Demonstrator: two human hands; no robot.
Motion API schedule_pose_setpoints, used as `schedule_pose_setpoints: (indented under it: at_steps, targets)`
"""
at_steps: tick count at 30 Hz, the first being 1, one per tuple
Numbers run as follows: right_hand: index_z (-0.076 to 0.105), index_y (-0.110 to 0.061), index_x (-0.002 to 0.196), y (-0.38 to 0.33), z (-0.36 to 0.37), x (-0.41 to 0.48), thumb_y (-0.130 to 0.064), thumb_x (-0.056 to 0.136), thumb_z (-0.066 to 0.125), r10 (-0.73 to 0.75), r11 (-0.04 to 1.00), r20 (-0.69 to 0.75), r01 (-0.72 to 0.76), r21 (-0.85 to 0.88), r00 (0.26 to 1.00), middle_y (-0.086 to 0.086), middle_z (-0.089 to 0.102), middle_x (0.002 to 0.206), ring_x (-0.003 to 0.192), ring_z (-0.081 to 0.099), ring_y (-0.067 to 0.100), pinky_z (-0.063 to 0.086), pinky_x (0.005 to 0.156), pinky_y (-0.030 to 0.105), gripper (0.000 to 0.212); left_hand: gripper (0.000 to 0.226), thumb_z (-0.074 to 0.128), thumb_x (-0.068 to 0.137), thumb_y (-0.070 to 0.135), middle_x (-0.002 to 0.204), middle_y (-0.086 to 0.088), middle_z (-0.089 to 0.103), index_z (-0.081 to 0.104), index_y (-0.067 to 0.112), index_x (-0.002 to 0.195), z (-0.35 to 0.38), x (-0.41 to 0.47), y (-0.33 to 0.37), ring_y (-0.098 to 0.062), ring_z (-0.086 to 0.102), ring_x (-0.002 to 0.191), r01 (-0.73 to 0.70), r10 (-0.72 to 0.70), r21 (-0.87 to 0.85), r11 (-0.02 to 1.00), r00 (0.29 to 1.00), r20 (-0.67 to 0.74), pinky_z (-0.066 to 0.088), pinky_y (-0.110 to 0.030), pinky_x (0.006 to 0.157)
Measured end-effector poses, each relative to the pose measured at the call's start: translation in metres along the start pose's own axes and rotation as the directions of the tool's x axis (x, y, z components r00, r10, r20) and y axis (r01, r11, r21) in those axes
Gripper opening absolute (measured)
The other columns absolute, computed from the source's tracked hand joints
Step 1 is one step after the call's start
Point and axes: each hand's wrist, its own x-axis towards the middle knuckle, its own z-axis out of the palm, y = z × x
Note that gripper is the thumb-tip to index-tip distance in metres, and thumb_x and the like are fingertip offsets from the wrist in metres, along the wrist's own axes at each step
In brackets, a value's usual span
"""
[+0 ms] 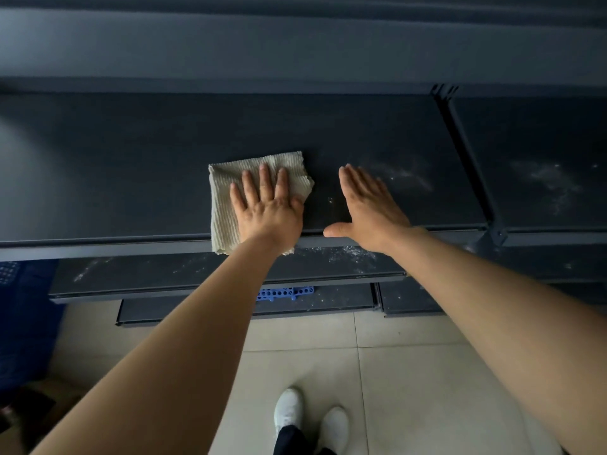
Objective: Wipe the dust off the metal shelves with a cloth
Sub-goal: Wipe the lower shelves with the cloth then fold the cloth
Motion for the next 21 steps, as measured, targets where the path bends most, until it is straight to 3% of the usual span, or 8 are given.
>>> schedule_pose_setpoints:
  at_steps: [9,14,21]
  targets:
    - [-0.017,-0.006,0.149,0.001,0.008,-0.005,-0.069,0.083,0.044,0.057,0.998,-0.07,-0.059,-0.027,0.996,0.012,-0.015,0.159,0.147,-0.01,0.023,-0.004,0.12,0.038,0.109,0.057,0.011,0.095,0.045,0.155,0.0,-0.015,-0.008,0.028,0.146,0.002,0.007,0.012,-0.026,-0.017,0.141,-0.197,0.197,-0.008,0.98,0.98,0.017,-0.015,-0.045,0.112]
    - [-0.002,-0.011,0.153,0.007,0.01,-0.009,-0.067,0.088,0.037,-0.024,1.0,-0.087,0.023,-0.008,0.996,0.007,-0.003,0.161,0.148,-0.003,0.019,-0.002,0.12,0.039,0.094,0.055,0.013,0.095,0.047,0.156,0.003,-0.012,-0.005,0.032,0.145,-0.004,0.029,0.004,-0.025,-0.015,0.141,-0.15,0.15,-0.01,0.989,0.989,0.006,-0.013,-0.046,0.113]
    - [0.028,-0.008,0.147,0.049,0.007,-0.021,-0.049,0.097,0.042,0.089,0.996,-0.259,-0.08,0.043,0.962,0.01,0.034,0.152,0.14,0.028,0.027,0.017,0.117,0.037,0.067,0.055,0.013,0.094,0.044,0.156,0.002,-0.009,-0.002,0.031,0.146,-0.005,0.049,0.018,-0.026,-0.013,0.142,-0.065,0.066,0.025,0.998,0.998,-0.009,-0.012,-0.046,0.113]
